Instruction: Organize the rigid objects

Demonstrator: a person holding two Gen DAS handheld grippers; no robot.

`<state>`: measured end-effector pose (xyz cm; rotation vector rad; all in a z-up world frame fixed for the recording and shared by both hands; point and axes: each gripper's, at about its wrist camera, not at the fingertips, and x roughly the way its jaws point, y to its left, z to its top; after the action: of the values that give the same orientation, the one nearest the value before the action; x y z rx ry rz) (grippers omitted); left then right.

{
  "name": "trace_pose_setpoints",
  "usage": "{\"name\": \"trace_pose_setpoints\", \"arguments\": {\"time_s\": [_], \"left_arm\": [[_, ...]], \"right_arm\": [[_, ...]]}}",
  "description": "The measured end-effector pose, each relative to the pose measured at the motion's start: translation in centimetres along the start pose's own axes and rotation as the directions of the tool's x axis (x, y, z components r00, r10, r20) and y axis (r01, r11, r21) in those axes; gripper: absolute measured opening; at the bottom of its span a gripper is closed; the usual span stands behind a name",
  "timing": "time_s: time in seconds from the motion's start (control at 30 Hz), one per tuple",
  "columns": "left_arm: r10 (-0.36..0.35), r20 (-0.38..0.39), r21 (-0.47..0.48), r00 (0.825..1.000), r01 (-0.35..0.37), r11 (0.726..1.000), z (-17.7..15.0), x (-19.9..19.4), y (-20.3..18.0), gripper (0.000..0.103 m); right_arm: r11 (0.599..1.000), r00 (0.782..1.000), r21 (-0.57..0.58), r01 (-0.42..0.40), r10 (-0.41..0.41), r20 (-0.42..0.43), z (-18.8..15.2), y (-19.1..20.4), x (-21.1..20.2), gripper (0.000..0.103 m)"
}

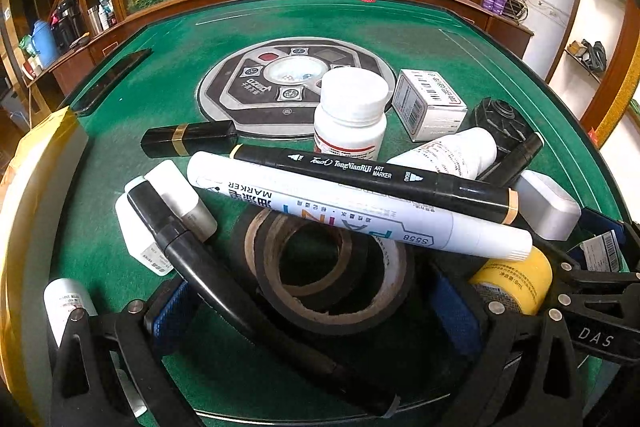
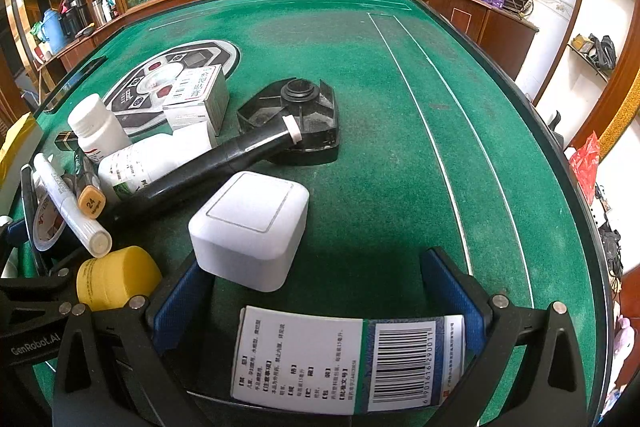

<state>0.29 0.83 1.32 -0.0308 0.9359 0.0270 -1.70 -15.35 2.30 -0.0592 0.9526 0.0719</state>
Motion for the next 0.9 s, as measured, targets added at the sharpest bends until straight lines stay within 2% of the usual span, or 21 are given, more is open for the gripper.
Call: {"name": "trace_pose_setpoints", "arguments": {"time_s": [0.9], "left_arm": [[0.007,0.001,-0.013,1.000,-0.007,1.000,-0.12,-0.09,-0.02,0.103]], "right_arm": [[1.000,1.000,0.000,0.000,0.000,0.000,-0.05,0.10,0.01,0.103]]}}
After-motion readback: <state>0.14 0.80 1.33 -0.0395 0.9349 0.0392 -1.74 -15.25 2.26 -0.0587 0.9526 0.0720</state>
